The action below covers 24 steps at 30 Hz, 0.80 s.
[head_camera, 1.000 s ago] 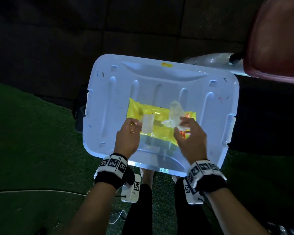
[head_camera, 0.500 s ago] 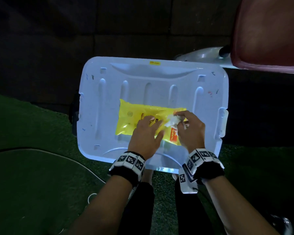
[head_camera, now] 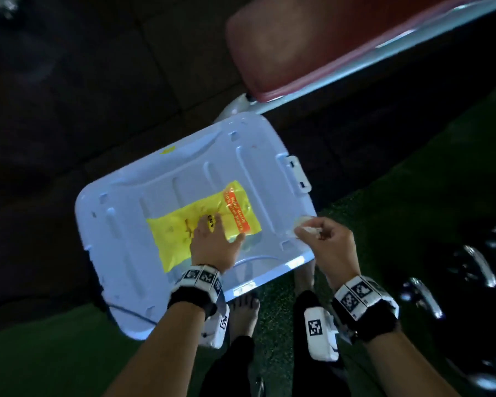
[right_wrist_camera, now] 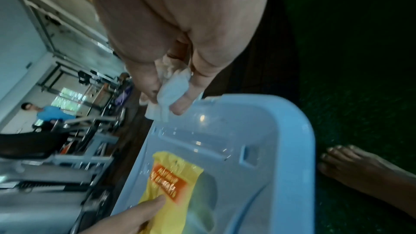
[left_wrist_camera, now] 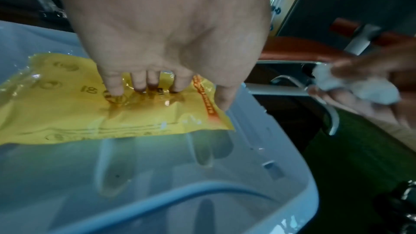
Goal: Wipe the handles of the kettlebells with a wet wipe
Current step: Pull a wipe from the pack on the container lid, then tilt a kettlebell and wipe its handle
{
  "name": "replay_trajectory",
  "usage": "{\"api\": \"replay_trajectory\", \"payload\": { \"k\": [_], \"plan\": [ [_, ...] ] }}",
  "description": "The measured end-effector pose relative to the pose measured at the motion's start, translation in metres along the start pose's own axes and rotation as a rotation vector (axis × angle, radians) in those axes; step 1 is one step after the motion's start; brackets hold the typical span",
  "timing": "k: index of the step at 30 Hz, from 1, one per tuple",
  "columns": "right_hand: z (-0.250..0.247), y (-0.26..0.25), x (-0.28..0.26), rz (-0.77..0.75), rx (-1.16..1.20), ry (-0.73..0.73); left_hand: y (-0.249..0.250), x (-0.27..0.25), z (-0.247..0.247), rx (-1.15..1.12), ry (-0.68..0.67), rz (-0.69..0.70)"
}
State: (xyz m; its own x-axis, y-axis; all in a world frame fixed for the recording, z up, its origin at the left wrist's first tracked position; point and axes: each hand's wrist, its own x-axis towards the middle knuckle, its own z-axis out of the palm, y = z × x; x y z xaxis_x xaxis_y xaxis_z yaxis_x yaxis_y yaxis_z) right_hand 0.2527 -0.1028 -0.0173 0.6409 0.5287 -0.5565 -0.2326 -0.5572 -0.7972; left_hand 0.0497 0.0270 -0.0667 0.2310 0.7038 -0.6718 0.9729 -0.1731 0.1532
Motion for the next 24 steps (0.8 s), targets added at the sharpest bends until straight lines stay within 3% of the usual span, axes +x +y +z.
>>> {"api": "replay_trajectory", "payload": {
  "k": [2, 5, 8, 13, 19, 24],
  "plan": [
    [-0.035, 0.016, -0.026, -0.026, -0.025, 0.09, 0.018, -0.023, 0.006, -0.113, 0.075, 0.016],
    [-0.093, 0.052, -0.065, -0.022, 0.068, 0.197, 0.055, -0.063, 0.037, -0.305, 0.22, 0.252],
    [-0.152, 0.096, -0.094, 0.024, 0.089, 0.377, 0.099, -0.096, 0.083, -0.481, 0.071, 0.377],
    [-0.229, 0.193, -0.108, 0.101, 0.14, 0.656, 0.165, -0.108, 0.198, -0.709, -0.217, 0.323],
    [-0.285, 0.322, -0.073, 0.042, 0.101, 0.884, 0.24, -0.055, 0.358, -0.707, -0.381, 0.338],
    [-0.302, 0.406, -0.02, -0.128, 0.112, 1.078, 0.286, 0.012, 0.455, -0.732, -0.442, 0.375]
  ]
}}
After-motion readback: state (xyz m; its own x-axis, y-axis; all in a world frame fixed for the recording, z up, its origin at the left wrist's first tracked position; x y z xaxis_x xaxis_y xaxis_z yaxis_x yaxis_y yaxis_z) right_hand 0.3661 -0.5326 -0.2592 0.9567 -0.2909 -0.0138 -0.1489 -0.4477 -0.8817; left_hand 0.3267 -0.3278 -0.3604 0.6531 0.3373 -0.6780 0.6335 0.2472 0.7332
